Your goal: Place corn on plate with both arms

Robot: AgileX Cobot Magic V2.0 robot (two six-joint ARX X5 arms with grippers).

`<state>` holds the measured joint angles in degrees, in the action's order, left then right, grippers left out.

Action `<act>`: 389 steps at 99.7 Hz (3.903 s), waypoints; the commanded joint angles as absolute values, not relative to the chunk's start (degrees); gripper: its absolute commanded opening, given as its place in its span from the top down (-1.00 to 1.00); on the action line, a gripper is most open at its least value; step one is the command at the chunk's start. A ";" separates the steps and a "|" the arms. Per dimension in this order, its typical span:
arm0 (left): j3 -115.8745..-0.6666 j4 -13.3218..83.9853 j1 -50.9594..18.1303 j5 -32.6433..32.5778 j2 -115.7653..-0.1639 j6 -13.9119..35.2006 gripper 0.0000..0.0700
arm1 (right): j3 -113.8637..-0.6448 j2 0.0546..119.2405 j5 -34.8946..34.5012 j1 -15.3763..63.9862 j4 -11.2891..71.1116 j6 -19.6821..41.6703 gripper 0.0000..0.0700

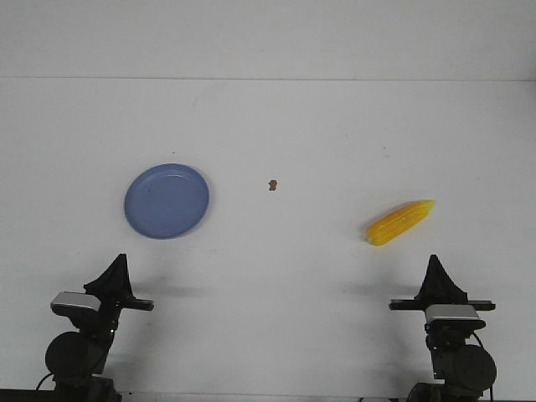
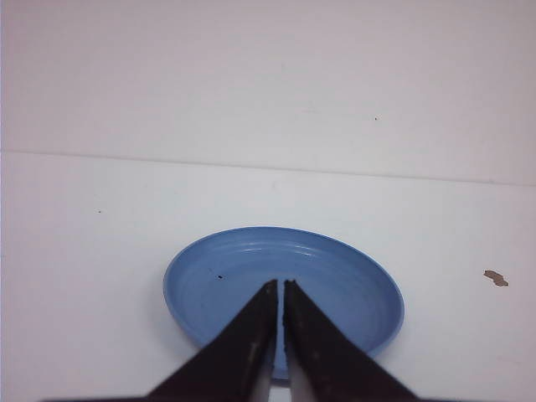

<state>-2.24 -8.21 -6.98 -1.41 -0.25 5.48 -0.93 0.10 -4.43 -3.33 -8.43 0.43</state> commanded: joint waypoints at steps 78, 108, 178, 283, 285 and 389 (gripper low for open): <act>-53.52 29.26 -6.98 -1.72 -41.80 11.62 0.97 | -38.61 23.64 -4.19 -3.31 32.03 4.71 1.00; -55.55 30.85 -6.98 -1.48 -50.61 10.52 0.97 | -46.09 38.54 -4.54 -3.29 38.92 4.69 1.00; -55.55 29.19 -6.98 -1.52 -51.46 10.17 -0.38 | -46.17 39.03 -4.51 -3.29 39.05 4.71 -0.73; -69.93 23.92 3.46 -1.48 -100.53 10.92 -0.44 | -46.17 39.05 -4.51 -3.29 39.05 4.71 -0.73; -69.93 23.97 3.46 -1.48 -100.71 11.05 -0.44 | -46.17 39.05 -4.51 -3.29 39.05 4.71 -0.73; -66.41 25.23 -8.25 27.70 -87.53 14.52 0.98 | -46.17 39.05 -4.51 -3.29 39.05 4.71 -0.73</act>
